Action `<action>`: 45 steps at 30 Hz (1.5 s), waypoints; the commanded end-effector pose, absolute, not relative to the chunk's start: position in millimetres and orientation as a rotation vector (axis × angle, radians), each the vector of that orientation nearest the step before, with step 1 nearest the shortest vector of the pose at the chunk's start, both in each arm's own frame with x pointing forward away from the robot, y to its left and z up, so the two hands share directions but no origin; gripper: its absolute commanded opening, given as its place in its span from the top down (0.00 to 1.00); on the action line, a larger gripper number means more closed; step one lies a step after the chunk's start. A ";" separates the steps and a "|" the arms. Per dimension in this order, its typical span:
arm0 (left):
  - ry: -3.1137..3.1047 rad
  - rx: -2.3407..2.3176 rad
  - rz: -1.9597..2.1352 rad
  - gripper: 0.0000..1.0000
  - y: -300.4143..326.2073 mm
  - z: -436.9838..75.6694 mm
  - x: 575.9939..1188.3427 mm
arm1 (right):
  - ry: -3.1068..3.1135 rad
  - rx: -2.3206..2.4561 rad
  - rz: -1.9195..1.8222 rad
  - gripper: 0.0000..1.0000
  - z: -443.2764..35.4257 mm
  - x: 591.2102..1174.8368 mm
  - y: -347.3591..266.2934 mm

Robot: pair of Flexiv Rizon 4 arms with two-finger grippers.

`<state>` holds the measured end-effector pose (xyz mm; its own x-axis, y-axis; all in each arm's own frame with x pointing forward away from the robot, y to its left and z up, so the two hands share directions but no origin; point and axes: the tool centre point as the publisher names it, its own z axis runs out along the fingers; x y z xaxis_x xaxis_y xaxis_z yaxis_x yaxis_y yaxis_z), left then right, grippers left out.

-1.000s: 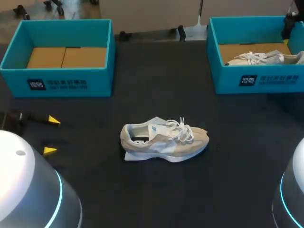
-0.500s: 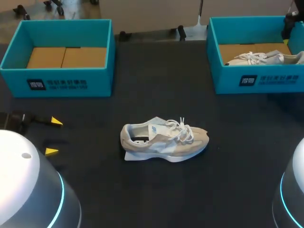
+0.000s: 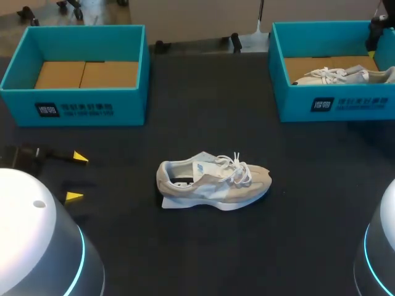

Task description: Take the shoe out of the shoebox, open the shoe tongue, remove and reinsert the insole, then place the shoe into the shoebox

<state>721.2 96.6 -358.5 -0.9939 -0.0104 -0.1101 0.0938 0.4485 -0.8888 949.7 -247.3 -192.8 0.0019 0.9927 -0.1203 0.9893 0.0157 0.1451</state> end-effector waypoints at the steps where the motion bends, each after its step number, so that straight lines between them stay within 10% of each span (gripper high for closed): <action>1: 2.580 0.063 -1.602 0.00 84.8 -362.1 724.0 | 2.095 2.080 0.026 0.00 -193.0 949.6 -247.3; 45: 2.603 0.071 -1.612 0.00 -24.5 -401.3 720.9 | 2.095 2.080 0.026 0.00 -193.0 949.6 -247.3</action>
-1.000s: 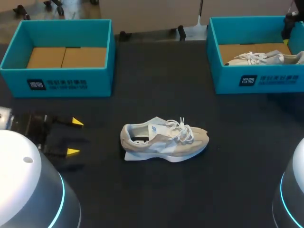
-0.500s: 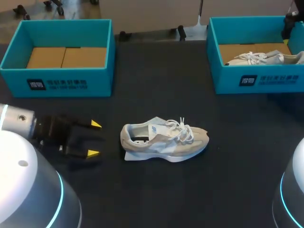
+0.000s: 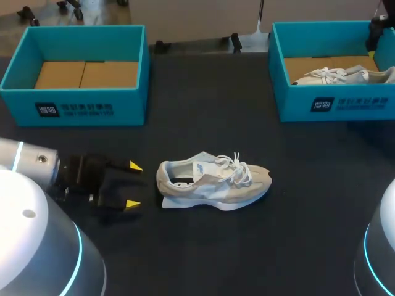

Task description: Take the shoe out of the shoebox, open the shoe tongue, remove and reinsert the insole, then place the shoe into the shoebox

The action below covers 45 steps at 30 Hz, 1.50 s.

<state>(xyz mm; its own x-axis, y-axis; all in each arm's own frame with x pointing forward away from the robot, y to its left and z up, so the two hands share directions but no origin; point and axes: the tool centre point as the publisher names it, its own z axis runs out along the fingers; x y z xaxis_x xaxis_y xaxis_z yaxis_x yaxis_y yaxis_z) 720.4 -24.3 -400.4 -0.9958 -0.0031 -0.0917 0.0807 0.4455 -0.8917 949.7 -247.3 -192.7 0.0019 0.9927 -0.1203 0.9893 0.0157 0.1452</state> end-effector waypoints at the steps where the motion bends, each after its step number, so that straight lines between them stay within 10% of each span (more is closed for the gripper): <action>1: 2.603 0.071 -1.612 0.00 -24.5 -401.3 720.9 | 2.095 2.080 0.026 0.00 -193.0 949.6 -247.3; 45: 2.502 -0.127 -1.769 0.00 -83.1 -407.3 729.1 | 2.095 2.080 0.026 0.00 -193.0 949.6 -247.3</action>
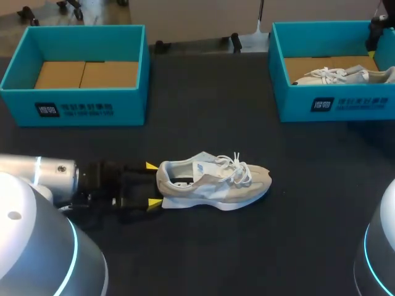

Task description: Take the shoe out of the shoebox, open the shoe tongue, remove and reinsert the insole, then place the shoe into the shoebox

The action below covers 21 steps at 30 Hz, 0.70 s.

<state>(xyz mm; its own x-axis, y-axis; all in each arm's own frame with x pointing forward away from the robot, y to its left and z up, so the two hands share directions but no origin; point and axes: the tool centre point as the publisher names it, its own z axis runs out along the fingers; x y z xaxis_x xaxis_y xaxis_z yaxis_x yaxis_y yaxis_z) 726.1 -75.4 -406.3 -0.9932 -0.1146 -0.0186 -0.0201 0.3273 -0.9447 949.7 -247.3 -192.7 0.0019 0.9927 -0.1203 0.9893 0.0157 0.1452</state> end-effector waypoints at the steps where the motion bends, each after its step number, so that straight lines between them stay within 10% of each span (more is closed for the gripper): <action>1: 2.502 -0.127 -1.770 0.00 -84.9 -407.6 729.4 | 2.095 2.080 0.026 0.00 -193.0 949.6 -247.3; 21: 2.550 -0.113 -1.781 0.00 -109.9 -420.0 736.1 | 2.095 2.080 0.026 0.00 -193.0 949.6 -247.3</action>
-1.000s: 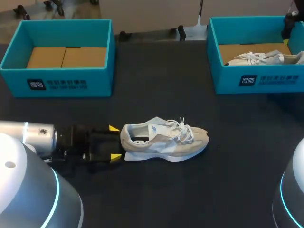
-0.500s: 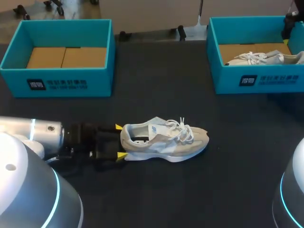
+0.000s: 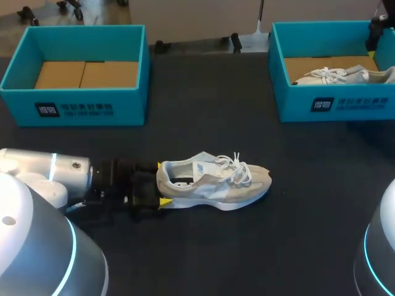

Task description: Take the shoe out of the shoebox, open the shoe tongue, remove and reinsert the insole, then place the shoe into the shoebox

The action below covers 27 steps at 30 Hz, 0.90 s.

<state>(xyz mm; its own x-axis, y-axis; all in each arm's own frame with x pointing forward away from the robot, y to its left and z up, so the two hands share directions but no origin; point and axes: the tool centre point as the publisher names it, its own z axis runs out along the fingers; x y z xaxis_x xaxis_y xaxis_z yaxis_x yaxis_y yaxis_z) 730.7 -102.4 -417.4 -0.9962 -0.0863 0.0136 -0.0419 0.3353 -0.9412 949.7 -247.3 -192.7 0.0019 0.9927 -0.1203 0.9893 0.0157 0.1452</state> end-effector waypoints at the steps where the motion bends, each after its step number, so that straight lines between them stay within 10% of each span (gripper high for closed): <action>1: 2.551 -0.110 -1.781 0.00 -110.8 -419.8 736.2 | 2.095 2.080 0.026 0.00 -193.0 949.6 -247.3; 15: 2.558 -0.102 -1.774 0.00 -119.7 -423.9 733.9 | 2.095 2.080 0.026 0.00 -193.0 949.6 -247.3; 22: 2.561 -0.099 -1.769 0.95 -119.7 -425.2 730.8 | 2.095 2.080 0.026 0.00 -193.0 949.6 -247.3; 27: 2.546 -0.089 -1.755 1.00 -112.8 -417.3 731.3 | 2.095 2.080 0.026 0.00 -193.0 949.6 -247.3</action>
<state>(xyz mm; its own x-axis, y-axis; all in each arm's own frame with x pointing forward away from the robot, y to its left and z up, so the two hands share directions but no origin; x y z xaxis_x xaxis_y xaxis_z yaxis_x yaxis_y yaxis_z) 733.8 -115.7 -421.2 -0.9976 -0.0691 0.0019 -0.0260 0.3490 -0.9368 949.7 -247.3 -192.7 0.0019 0.9927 -0.1203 0.9893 0.0157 0.1452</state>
